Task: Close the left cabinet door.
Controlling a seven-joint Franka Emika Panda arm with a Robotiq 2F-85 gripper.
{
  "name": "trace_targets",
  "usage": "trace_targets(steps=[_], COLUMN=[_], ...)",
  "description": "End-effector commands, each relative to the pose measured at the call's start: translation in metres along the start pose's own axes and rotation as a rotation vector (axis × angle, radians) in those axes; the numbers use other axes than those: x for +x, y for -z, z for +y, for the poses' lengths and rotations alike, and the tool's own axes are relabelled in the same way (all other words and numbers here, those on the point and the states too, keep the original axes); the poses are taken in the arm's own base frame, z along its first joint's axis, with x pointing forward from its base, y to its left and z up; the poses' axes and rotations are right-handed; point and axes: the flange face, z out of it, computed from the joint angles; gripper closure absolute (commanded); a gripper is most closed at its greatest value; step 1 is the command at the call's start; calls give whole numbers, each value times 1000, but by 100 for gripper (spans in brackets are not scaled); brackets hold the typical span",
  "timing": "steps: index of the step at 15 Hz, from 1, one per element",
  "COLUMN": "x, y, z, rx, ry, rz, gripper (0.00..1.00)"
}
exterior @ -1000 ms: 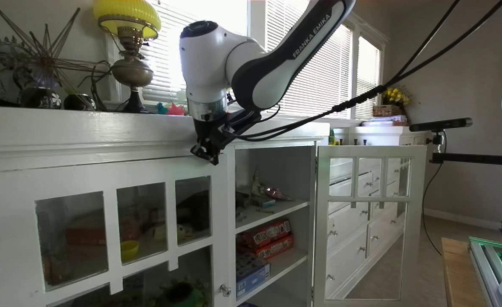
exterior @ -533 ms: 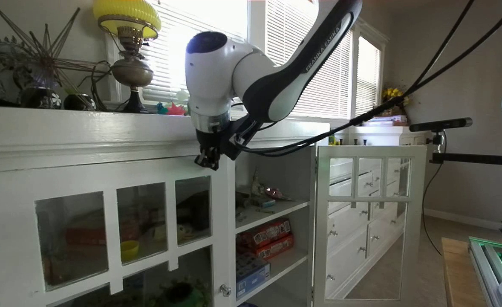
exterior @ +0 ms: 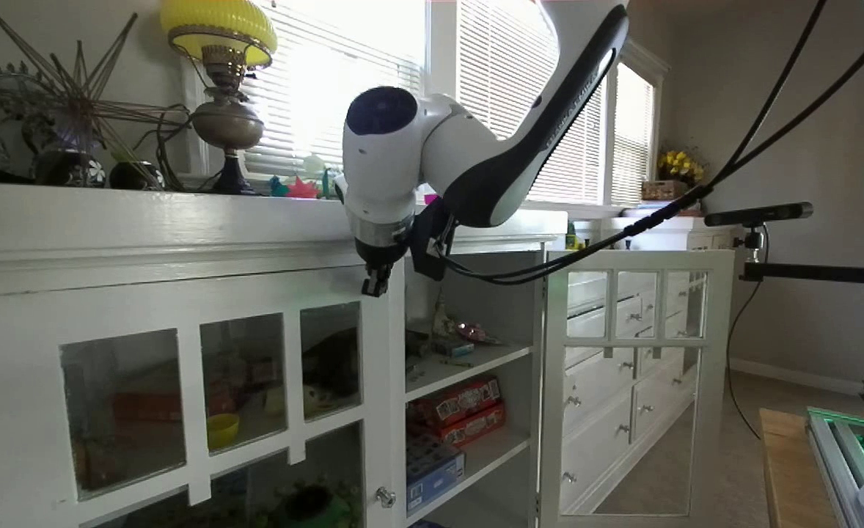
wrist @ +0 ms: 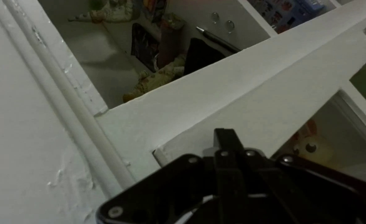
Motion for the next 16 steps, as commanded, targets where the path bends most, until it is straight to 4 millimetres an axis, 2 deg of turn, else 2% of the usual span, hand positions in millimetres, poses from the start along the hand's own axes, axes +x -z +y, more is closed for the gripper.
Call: trace_targets(steps=[1, 8, 10, 12, 16], x=[0, -2, -4, -5, -11], y=[-1, -12, -6, 11, 66], z=[8, 15, 12, 3, -27], rx=[-53, -124, -102, -30, 204], ry=[109, 190, 185, 178, 203], rz=[51, 84, 77, 78, 51], gripper=[100, 100, 100, 100, 100])
